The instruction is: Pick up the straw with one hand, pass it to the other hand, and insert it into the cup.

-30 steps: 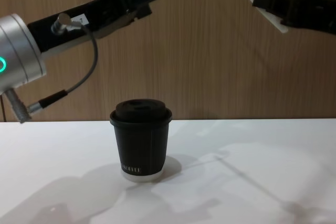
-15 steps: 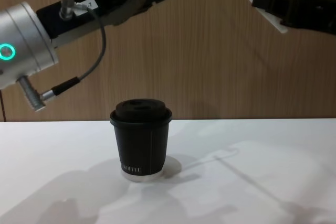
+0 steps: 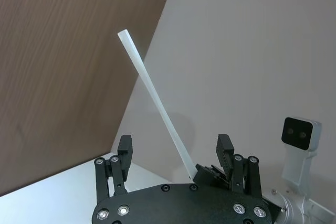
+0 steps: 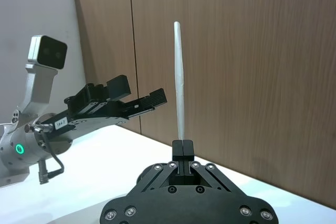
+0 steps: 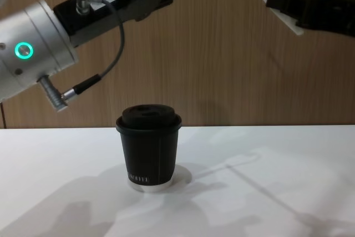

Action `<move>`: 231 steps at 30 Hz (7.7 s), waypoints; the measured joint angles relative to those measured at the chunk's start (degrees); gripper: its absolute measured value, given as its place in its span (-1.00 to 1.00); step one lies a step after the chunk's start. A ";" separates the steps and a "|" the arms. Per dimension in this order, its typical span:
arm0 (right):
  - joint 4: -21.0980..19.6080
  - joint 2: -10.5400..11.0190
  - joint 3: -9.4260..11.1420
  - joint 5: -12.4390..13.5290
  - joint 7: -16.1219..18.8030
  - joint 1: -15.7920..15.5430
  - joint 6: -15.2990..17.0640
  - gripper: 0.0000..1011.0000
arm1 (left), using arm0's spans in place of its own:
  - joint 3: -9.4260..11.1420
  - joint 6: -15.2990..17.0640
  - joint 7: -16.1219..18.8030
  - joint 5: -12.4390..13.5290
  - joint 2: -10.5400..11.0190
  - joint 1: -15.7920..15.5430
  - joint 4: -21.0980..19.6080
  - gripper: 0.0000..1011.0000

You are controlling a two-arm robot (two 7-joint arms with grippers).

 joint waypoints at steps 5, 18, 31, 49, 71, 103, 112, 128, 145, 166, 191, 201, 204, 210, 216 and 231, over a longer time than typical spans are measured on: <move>0.00 0.00 0.00 0.00 0.00 0.00 0.00 -1.00 | 0.35 0.08 -0.31 -0.84 -0.84 -0.94 1.53 0.98; 0.00 0.00 0.00 -0.01 0.00 0.00 0.00 -1.00 | 1.50 -0.15 -0.51 -2.54 -3.33 -3.67 5.54 0.98; 0.00 0.00 0.01 -0.01 0.00 0.00 0.00 -1.00 | 2.60 -0.25 -1.48 -3.97 -5.22 -6.08 9.01 0.98; 0.01 0.00 0.01 -0.01 0.00 0.00 0.00 -1.00 | 4.35 0.36 -2.67 -5.22 -6.54 -8.48 11.93 0.98; 0.00 0.00 0.01 -0.01 0.00 0.00 0.00 -1.00 | 5.55 -0.45 -3.16 -6.19 -7.26 -9.96 13.09 0.48; 0.00 0.00 0.00 -0.01 0.00 0.00 0.00 -1.00 | 6.73 -2.79 -2.21 -6.54 -6.13 -9.82 11.44 -0.97; 0.01 0.00 0.00 -0.01 0.00 0.01 0.00 -0.59 | 7.09 -3.32 -1.77 -6.74 -5.86 -9.62 10.93 -1.00; 0.00 0.00 0.01 -0.01 0.00 0.01 0.00 0.38 | 6.94 -5.85 1.49 -5.22 -3.76 -8.79 8.72 -1.00; 0.01 0.00 0.01 -0.01 0.00 0.01 0.00 0.98 | 5.46 -9.48 9.39 2.87 3.09 -7.07 1.18 -1.00; 0.00 0.00 0.01 -0.01 0.01 0.01 0.00 0.98 | 1.98 -12.67 21.71 15.28 9.99 -2.97 -8.77 -1.00; 0.01 0.00 0.01 -0.01 0.01 0.01 0.00 0.98 | 2.34 -12.52 26.69 22.03 8.28 -3.71 -4.21 -1.00; 0.01 0.00 0.01 -0.01 0.00 0.01 0.00 0.98 | 2.74 -11.73 27.33 23.12 7.10 -4.30 -2.31 -1.00; 0.00 0.00 0.01 -0.01 0.01 0.01 0.00 0.98 | 2.79 -11.47 27.49 23.38 6.81 -4.40 -1.87 -1.00; 0.01 0.00 0.01 -0.01 0.01 0.01 0.00 0.98 | 2.81 -10.85 27.64 23.68 6.23 -4.49 -1.13 -1.00; 0.01 0.00 0.01 -0.01 0.00 0.01 0.00 0.98 | 2.81 -10.33 27.68 23.85 5.83 -4.52 -0.68 -1.00; 0.00 0.00 0.01 -0.01 0.00 0.01 0.00 0.98 | 2.50 -9.21 27.79 24.45 5.04 -4.32 -0.20 -1.00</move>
